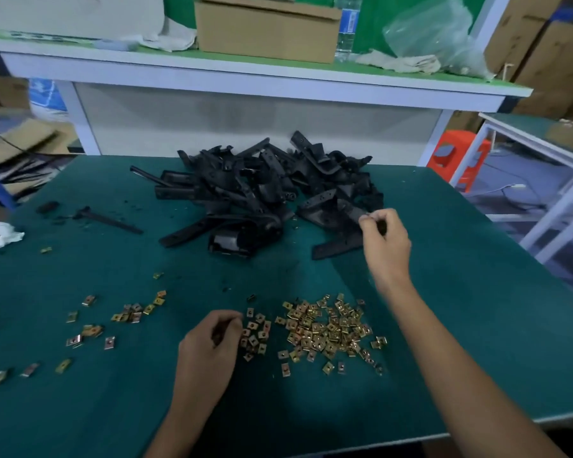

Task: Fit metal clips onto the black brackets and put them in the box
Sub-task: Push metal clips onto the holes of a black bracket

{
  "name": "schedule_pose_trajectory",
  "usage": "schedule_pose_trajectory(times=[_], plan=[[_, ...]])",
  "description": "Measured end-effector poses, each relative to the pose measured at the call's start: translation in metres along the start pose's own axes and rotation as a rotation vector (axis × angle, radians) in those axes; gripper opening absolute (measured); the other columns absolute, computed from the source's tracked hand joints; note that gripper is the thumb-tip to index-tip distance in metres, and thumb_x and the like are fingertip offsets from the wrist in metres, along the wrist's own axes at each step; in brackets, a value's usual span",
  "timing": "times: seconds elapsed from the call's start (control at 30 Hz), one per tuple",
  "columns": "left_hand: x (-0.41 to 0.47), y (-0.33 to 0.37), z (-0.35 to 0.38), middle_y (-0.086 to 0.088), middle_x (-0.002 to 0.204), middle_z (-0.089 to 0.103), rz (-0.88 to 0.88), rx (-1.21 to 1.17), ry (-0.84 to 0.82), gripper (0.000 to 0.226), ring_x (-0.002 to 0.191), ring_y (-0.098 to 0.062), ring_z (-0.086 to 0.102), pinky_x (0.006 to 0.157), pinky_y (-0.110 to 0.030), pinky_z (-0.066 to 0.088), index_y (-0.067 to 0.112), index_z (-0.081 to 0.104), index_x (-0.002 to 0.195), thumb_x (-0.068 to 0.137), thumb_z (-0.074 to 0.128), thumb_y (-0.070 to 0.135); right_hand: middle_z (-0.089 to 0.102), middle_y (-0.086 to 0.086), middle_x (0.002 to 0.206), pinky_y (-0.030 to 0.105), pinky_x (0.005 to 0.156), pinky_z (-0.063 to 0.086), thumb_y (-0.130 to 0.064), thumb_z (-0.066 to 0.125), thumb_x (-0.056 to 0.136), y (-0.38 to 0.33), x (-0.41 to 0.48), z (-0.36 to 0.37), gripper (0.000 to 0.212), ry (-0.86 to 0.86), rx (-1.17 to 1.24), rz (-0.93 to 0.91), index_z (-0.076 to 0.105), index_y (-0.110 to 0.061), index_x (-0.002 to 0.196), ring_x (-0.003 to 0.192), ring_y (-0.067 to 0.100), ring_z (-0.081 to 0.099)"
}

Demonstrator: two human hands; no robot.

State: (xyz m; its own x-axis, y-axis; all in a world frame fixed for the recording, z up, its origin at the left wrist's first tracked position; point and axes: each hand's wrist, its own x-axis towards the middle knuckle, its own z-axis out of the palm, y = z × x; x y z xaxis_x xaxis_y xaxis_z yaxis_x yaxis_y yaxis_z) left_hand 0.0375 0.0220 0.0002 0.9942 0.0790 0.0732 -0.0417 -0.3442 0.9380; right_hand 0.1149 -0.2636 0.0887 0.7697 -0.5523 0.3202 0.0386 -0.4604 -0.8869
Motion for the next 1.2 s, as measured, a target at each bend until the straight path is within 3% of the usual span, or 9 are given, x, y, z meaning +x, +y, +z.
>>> schedule_pose_trajectory(times=[0.13,0.3,0.5,0.63,0.73,0.83,0.93,1.07,1.2], plan=[[0.000,-0.001,-0.001,0.025,0.089,0.070,0.005,-0.005,0.002,0.014,0.082,0.005,0.065,0.068,-0.019,0.048,0.040,0.068,0.091,0.096,0.064,0.028,0.054,-0.017,0.068,0.032,0.070,0.041,-0.042,0.073,0.083,-0.030,0.009,-0.040,0.027,0.022,0.173,-0.017,0.058,-0.022,0.070,0.067,0.005,0.048],[-0.002,0.000,0.000,0.024,0.088,0.070,0.017,-0.016,0.004,0.014,0.082,0.005,0.065,0.065,-0.013,0.050,0.039,0.068,0.092,0.096,0.064,0.027,0.073,-0.011,0.117,0.027,0.088,0.058,-0.030,0.089,0.078,-0.027,-0.015,-0.063,0.070,-0.101,0.428,0.103,0.047,-0.037,0.134,0.109,0.004,0.069],[-0.003,0.003,-0.002,0.023,0.087,0.071,0.019,-0.023,-0.002,0.015,0.082,0.004,0.065,0.066,-0.008,0.048,0.037,0.070,0.092,0.096,0.064,0.024,0.062,0.003,0.078,0.033,0.077,0.061,-0.005,0.053,0.104,-0.001,-0.050,-0.041,0.016,-0.157,0.597,0.470,0.068,-0.010,0.101,0.072,0.016,0.066],[-0.002,0.001,0.000,0.026,0.088,0.070,-0.003,-0.023,-0.005,0.015,0.083,0.006,0.064,0.066,-0.018,0.048,0.039,0.069,0.091,0.097,0.063,0.027,0.058,-0.002,0.073,0.028,0.054,0.052,-0.012,0.060,0.097,0.025,-0.080,-0.074,0.020,-0.237,0.139,0.414,0.072,-0.025,0.089,0.060,0.010,0.054],[-0.001,0.000,0.003,0.028,0.089,0.069,-0.020,-0.005,0.006,0.014,0.082,0.007,0.063,0.065,-0.021,0.047,0.040,0.069,0.091,0.097,0.063,0.029,0.067,-0.015,0.073,0.028,0.066,0.052,-0.022,0.068,0.091,0.033,-0.063,-0.097,0.015,-0.164,-0.217,0.184,0.071,-0.034,0.083,0.070,0.006,0.063],[-0.001,0.003,0.003,0.029,0.088,0.068,-0.008,0.034,0.000,0.012,0.082,0.006,0.063,0.063,-0.021,0.047,0.039,0.068,0.092,0.097,0.063,0.029,0.070,-0.009,0.083,0.026,0.069,0.047,-0.026,0.064,0.094,0.031,-0.015,-0.094,0.012,-0.144,-0.375,0.150,0.069,-0.027,0.106,0.080,0.016,0.066],[-0.002,0.004,0.000,0.027,0.089,0.069,-0.006,0.010,-0.001,0.012,0.082,0.005,0.064,0.062,-0.019,0.049,0.039,0.068,0.093,0.098,0.062,0.029,0.067,0.006,0.078,0.026,0.045,0.044,-0.045,0.052,0.103,0.032,0.013,-0.060,0.042,-0.471,-0.395,0.279,0.052,-0.028,0.142,0.056,0.015,0.055],[-0.003,0.002,-0.003,0.023,0.092,0.070,-0.013,-0.044,-0.019,0.011,0.086,0.003,0.065,0.068,-0.021,0.049,0.037,0.070,0.096,0.098,0.062,0.030,0.065,0.006,0.092,0.032,0.065,0.049,-0.068,0.028,0.102,0.046,0.020,-0.043,0.067,-0.673,-0.777,0.298,0.033,-0.029,0.155,0.075,0.017,0.062],[-0.003,0.003,-0.001,0.023,0.091,0.070,-0.012,-0.043,-0.004,0.012,0.086,0.003,0.065,0.066,-0.019,0.050,0.037,0.070,0.095,0.098,0.063,0.027,0.066,0.002,0.090,0.034,0.070,0.057,-0.069,0.033,0.099,0.065,0.020,-0.065,0.054,-0.568,-0.791,0.334,0.049,-0.026,0.129,0.063,0.021,0.073]])
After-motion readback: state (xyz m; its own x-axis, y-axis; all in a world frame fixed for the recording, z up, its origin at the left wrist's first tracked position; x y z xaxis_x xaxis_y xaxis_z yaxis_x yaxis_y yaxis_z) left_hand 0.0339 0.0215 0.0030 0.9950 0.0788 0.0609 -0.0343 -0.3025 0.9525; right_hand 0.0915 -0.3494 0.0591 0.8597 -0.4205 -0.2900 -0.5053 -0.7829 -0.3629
